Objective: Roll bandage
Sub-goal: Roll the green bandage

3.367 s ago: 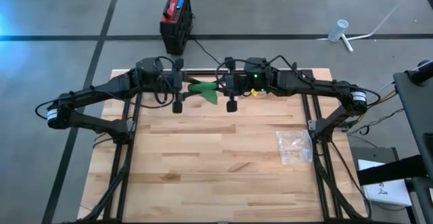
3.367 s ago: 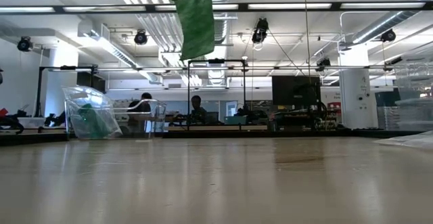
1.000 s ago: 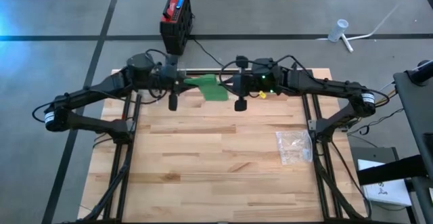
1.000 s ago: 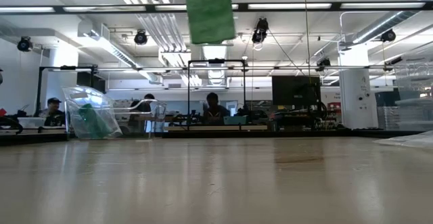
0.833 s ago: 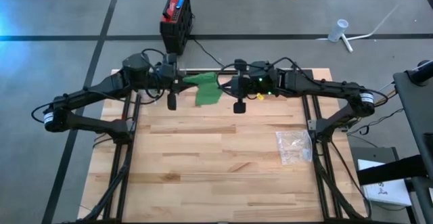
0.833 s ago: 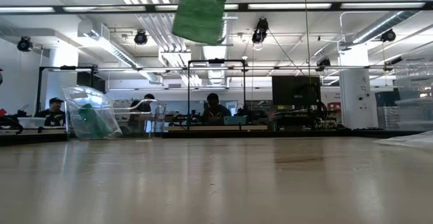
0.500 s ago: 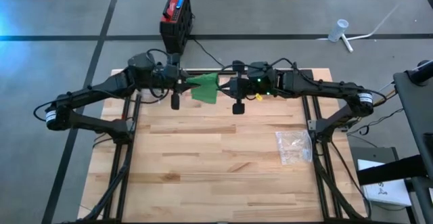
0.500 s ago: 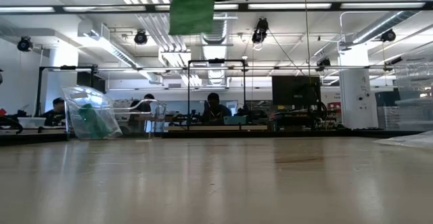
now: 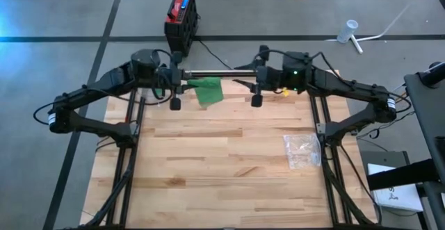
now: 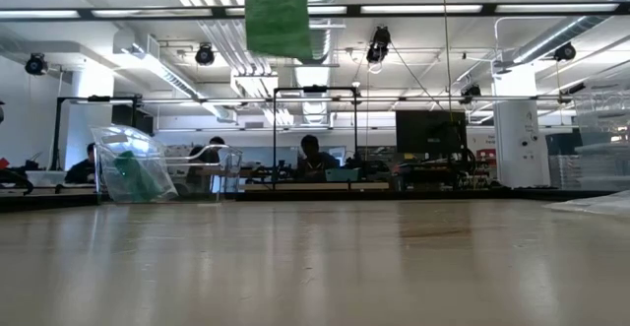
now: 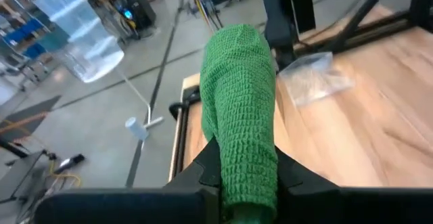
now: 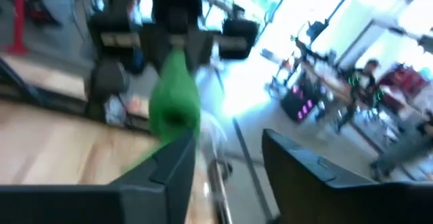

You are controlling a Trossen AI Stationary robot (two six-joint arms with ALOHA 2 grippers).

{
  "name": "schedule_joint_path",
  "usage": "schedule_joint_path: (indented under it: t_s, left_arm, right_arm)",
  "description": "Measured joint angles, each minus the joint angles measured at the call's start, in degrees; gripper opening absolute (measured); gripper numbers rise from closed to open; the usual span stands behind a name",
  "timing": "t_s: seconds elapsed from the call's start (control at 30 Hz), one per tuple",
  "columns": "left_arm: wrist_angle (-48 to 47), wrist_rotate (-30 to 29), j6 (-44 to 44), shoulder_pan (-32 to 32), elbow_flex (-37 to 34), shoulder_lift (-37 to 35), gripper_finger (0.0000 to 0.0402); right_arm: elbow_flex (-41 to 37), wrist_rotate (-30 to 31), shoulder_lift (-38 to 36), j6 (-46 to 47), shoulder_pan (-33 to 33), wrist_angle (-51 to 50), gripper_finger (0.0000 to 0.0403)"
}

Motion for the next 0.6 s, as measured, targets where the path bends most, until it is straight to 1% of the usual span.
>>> schedule_joint_path:
  t_s: [0.1,0.17,0.23,0.3,0.37,0.47,0.6]
  left_arm:
    - [-1.83,-0.49,1.42,0.01,1.50,0.57,0.0035]
    - [-1.64,-2.60,2.91,-0.12,1.79,0.87,0.0035]
    - [-1.69,-5.62,3.56,-0.55,1.79,1.38,0.0034]
    - [-1.75,-8.57,6.00,-0.85,1.73,2.14,0.0034]
    - [-1.69,-12.00,9.84,-1.06,1.66,2.41,0.0035]
    - [0.32,-16.06,16.63,-1.59,1.65,3.12,0.0033]
    - [3.90,-16.45,27.83,-2.63,-0.28,3.20,0.0031]
  right_arm:
    - [-0.21,-4.11,1.12,0.73,0.04,5.83,0.0185]
    - [-0.26,-6.21,2.58,0.70,0.04,8.99,0.0199]
    - [-0.27,-6.49,4.57,0.47,0.10,12.62,0.0213]
    - [-0.28,-6.48,6.31,0.56,0.06,14.20,0.0227]
    - [-0.30,-6.45,8.02,1.82,-0.02,16.55,0.0241]
    - [0.23,-6.48,9.31,7.51,-0.47,18.02,0.0258]
    - [1.04,-6.63,9.97,13.50,-2.27,18.07,0.0269]
